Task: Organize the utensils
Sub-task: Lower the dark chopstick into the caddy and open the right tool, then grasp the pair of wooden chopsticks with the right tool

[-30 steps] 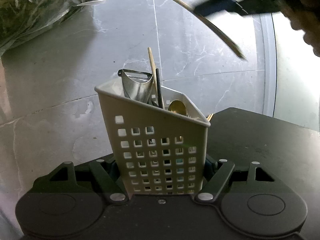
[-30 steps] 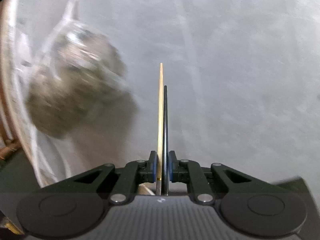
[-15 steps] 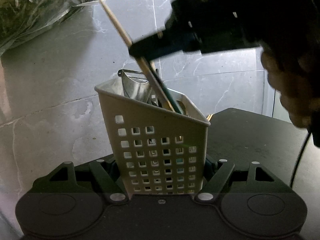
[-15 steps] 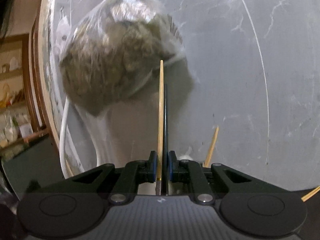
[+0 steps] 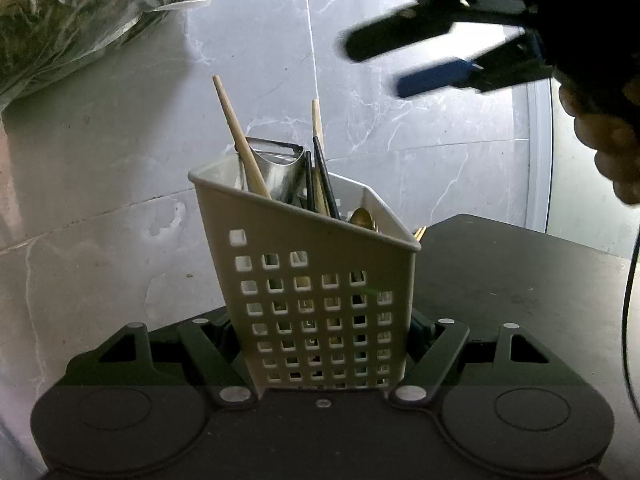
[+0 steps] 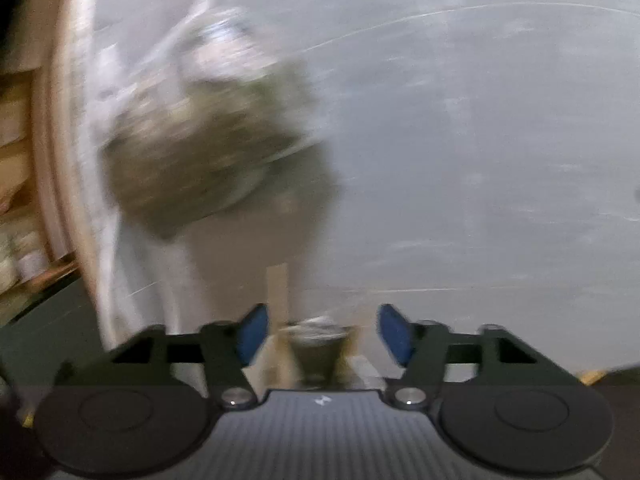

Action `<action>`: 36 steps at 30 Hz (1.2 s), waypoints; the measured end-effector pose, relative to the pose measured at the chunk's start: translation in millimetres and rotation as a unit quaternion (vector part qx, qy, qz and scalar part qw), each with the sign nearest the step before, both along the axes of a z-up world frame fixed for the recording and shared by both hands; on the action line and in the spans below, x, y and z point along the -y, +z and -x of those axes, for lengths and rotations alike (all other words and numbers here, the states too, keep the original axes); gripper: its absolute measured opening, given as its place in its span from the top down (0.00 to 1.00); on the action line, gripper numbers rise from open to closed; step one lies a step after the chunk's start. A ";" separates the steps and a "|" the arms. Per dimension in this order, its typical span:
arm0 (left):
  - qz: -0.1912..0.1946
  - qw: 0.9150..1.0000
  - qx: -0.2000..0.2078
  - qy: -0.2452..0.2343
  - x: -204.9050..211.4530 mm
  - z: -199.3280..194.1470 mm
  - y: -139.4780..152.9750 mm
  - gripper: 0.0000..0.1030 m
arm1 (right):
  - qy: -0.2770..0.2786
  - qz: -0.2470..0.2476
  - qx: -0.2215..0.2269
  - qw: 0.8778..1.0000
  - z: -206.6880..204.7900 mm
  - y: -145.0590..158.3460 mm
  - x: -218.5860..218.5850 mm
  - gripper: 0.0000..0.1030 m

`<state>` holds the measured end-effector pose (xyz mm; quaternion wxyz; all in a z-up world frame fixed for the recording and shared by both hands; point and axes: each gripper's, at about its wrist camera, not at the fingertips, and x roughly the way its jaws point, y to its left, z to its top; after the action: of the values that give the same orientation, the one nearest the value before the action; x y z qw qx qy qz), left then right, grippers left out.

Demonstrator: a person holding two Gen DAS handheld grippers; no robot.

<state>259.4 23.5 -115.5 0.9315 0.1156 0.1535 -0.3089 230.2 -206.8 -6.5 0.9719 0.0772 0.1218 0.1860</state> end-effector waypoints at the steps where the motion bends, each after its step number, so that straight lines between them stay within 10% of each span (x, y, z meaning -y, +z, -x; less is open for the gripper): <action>1: 0.000 1.000 0.000 0.000 0.2 0.0 0.5 0.25 | -0.031 -0.008 -0.006 0.999 -1.2 -0.2 12.8 0.23; 8: -0.002 1.000 -0.002 0.003 2.8 -0.6 2.7 0.24 | -0.235 -0.021 -0.174 0.956 -56.0 -31.0 80.9 0.00; 17: -0.008 1.000 -0.003 0.005 7.6 -0.1 5.4 0.24 | -0.326 -0.062 -0.320 0.887 -127.5 -93.1 104.2 0.00; 36: -0.007 1.000 -0.005 0.015 10.2 0.5 6.3 0.24 | -0.316 -0.008 -0.346 0.883 -192.8 -121.7 71.0 0.01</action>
<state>258.9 13.4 -109.3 0.9342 0.1186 0.1626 -0.2946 423.0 -277.8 -128.2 0.8746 0.1792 0.4178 -0.1687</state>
